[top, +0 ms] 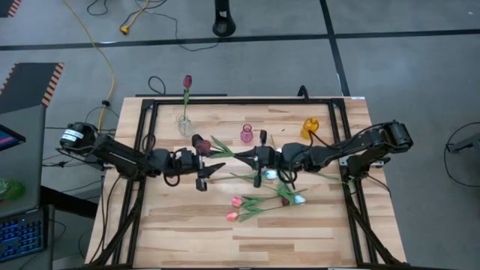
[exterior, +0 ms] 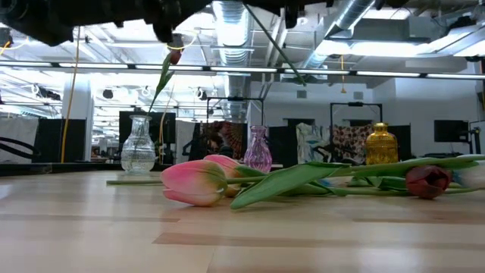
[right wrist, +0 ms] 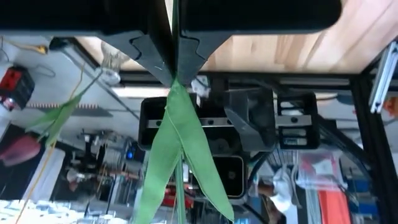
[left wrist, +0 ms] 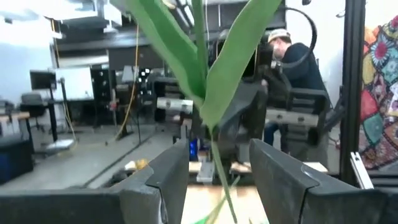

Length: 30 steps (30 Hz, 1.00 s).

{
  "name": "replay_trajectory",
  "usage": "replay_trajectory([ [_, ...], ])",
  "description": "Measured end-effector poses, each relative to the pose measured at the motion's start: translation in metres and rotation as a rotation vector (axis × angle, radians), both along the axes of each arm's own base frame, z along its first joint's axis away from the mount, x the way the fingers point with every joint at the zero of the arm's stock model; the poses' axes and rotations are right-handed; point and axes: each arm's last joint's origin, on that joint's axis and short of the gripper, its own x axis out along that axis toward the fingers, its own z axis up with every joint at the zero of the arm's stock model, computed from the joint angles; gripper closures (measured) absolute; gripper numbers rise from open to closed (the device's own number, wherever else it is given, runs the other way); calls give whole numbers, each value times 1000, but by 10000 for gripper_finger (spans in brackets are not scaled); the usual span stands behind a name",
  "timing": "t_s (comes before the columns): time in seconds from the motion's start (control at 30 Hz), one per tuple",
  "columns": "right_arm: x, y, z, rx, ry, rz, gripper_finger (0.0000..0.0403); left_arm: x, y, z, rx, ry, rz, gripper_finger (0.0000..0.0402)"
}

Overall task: Sort flowers into vase by color
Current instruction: Put the top red flower into the transparent vase

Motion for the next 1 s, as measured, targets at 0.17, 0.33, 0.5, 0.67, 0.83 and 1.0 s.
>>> replay_trajectory([
  [0.17,0,0,4,3,-40,24,368,11,-3,21,62,-8,-4,244],
  [0.33,0,1,5,3,-49,26,367,19,-4,34,76,12,2,244],
  [0.5,0,1,5,1,-49,26,367,22,-5,38,51,22,-2,244],
  [0.67,0,3,7,-15,-70,35,367,23,-3,33,1,67,30,244],
  [0.83,0,4,8,-17,-79,38,367,23,-3,32,-13,82,34,244],
  [1.0,0,3,7,-18,-72,37,367,23,-3,35,-12,45,28,244],
])
